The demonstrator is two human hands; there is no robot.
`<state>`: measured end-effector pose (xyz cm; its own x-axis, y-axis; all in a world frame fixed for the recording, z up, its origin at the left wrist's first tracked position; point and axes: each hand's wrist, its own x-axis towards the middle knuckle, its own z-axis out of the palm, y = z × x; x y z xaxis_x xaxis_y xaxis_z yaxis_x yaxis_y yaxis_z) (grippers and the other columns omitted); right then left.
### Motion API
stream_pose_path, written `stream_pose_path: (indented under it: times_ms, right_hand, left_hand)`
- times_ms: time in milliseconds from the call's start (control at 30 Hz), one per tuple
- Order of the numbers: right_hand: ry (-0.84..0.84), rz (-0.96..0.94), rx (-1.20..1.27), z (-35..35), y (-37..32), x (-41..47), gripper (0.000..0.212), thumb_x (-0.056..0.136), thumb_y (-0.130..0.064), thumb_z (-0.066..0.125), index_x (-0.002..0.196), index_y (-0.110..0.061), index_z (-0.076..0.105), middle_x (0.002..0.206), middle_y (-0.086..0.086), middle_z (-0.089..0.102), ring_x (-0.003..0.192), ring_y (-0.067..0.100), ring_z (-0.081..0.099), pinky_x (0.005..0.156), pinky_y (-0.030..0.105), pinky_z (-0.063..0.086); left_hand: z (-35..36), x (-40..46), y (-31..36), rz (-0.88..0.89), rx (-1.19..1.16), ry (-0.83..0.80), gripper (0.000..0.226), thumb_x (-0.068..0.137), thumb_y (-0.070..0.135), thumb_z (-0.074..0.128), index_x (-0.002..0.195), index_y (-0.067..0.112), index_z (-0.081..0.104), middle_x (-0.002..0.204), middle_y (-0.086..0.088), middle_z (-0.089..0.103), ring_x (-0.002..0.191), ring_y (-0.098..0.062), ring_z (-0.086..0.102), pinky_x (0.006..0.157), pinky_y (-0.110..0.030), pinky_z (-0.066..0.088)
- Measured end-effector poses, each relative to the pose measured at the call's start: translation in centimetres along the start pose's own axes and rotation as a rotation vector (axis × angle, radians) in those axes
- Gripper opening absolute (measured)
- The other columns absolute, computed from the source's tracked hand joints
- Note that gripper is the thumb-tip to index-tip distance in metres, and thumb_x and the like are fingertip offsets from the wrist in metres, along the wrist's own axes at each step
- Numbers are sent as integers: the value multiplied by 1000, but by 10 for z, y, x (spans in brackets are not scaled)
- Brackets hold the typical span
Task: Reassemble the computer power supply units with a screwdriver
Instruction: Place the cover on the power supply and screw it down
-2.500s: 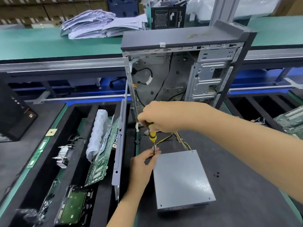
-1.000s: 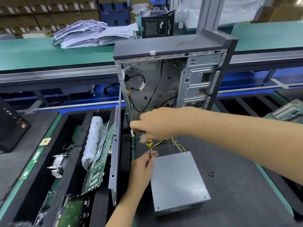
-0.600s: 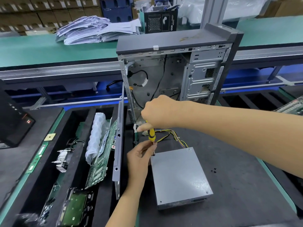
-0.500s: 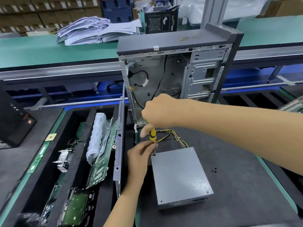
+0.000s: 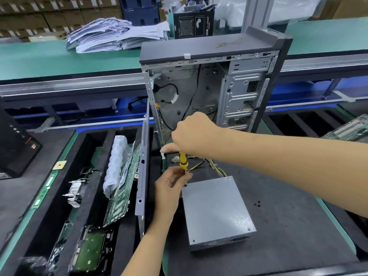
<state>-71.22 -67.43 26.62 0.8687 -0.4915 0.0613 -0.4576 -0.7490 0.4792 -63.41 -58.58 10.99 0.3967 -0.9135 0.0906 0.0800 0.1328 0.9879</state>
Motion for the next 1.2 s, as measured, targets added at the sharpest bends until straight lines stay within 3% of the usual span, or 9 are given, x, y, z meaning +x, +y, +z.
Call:
stream_pose_path:
  times_ms: [133, 233, 300, 400, 567, 667, 833, 967, 1200]
  right_hand:
    - [-217, -222, 251, -9, 11, -3, 20, 95, -28, 52, 109, -14, 52, 88, 2, 37, 59, 12, 38, 46, 28, 19]
    - [-213, -337, 232, -7, 15, -1, 22, 87, -4, 54, 106, -15, 54, 93, 0, 41, 61, 8, 34, 46, 23, 17]
    - [-166, -323, 171, 0, 13, 4, 4, 91, -15, 57, 91, -11, 56, 92, 6, 55, 68, 17, 46, 45, 25, 21]
    - [-98, -213, 174, 7, 10, 3, 47, 95, -40, 52, 59, -15, 33, 62, 5, 43, 49, 21, 41, 43, 28, 21]
    - [-65, -13, 27, 3, 0, -1, 63, 96, -59, 25, 54, -13, 31, 54, -1, 32, 45, 14, 29, 46, 25, 15]
    - [-85, -83, 26, -5, 1, 0, 58, 95, -58, 33, 68, -7, 40, 63, -2, 34, 49, 17, 34, 45, 26, 18]
    - [-228, -357, 185, -9, 8, 2, 12, 86, -5, 55, 97, -11, 54, 86, 4, 47, 66, 21, 45, 46, 29, 23]
    - [-172, -198, 149, -7, 7, 1, 42, 97, -30, 50, 62, -11, 33, 61, 3, 32, 47, 18, 33, 42, 28, 18]
    - [-178, -150, 127, -14, -3, -1, 43, 95, -52, 40, 103, -12, 54, 80, 6, 48, 55, 16, 35, 46, 28, 21]
  left_hand:
    - [1, 0, -1, 6, 60, -22, 20, 89, -7, 61, 85, 11, 69, 79, -8, 74, 77, -20, 68, 72, -29, 54]
    - [0, -2, -3, 17, 80, -22, 22, 92, -7, 57, 88, 12, 68, 81, -5, 75, 82, -19, 70, 75, -29, 54]
    - [0, -1, -3, 16, 74, -27, 25, 93, -7, 54, 91, 13, 69, 82, -4, 75, 83, -19, 71, 76, -29, 54]
    - [0, -1, -2, 8, 77, -48, 25, 94, -7, 53, 94, 12, 69, 83, -4, 75, 85, -19, 72, 79, -29, 54]
    - [3, -2, -1, -39, 50, -41, 17, 88, -11, 60, 90, 3, 70, 81, -6, 73, 80, -18, 70, 74, -20, 52]
    - [3, 0, -1, -23, 114, -69, 20, 92, -13, 51, 89, -2, 68, 78, -9, 69, 75, -13, 66, 74, -23, 50]
    - [1, -3, -1, 9, 141, -84, 24, 95, -12, 48, 87, 1, 66, 79, -8, 66, 75, -11, 64, 73, -21, 49]
    - [3, -2, -2, 9, 102, -71, 24, 93, -4, 57, 92, 16, 70, 80, -4, 73, 83, -19, 71, 75, -19, 51]
    - [6, 2, 5, 43, 130, -37, 22, 90, -3, 61, 79, 15, 66, 78, -4, 75, 83, -23, 73, 85, -40, 54]
